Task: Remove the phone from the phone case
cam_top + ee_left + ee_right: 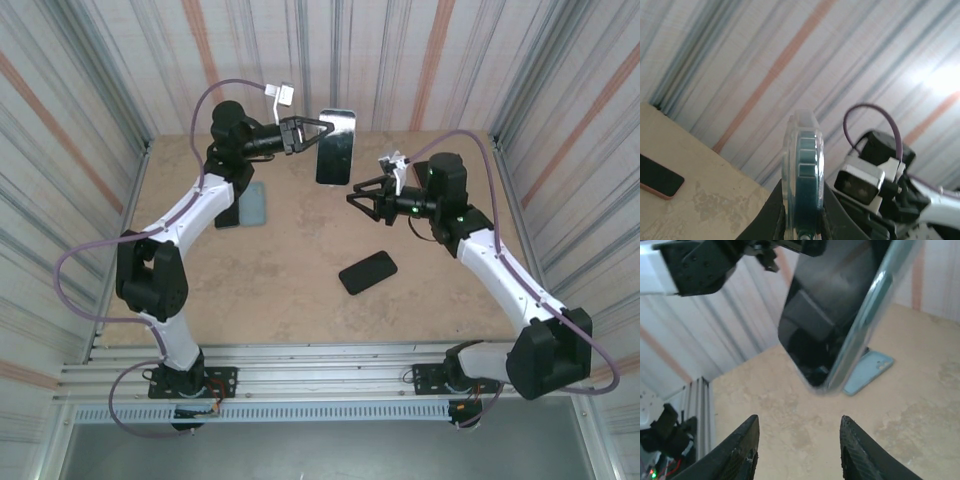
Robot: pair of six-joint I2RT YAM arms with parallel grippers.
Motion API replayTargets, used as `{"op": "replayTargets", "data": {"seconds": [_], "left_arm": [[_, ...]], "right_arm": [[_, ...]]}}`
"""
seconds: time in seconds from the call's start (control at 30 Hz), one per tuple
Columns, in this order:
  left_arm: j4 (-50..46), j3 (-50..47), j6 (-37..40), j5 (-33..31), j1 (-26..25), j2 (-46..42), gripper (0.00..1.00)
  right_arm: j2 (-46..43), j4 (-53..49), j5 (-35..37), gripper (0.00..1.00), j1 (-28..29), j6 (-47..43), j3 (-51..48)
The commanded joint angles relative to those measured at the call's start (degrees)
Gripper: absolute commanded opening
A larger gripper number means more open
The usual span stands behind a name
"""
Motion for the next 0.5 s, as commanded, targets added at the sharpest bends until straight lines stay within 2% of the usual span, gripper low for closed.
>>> {"op": "replayTargets", "data": {"seconds": [0.0, 0.13, 0.47], "left_arm": [[4.48, 2.86, 6.04, 7.19, -0.04, -0.52, 0.00], [2.91, 2.88, 7.81, 8.42, 0.02, -1.14, 0.00], [2.15, 2.92, 8.33, 8.76, -0.04, -0.97, 0.00]], "right_arm": [[4.11, -12.02, -6.01, 0.42, -0.20, -14.55, 4.74], [8.04, -15.19, -8.21, 0.37, -0.08, -17.90, 9.31], [10.53, -10.27, -12.31, 0.26, 0.55, -16.34, 10.77]]}}
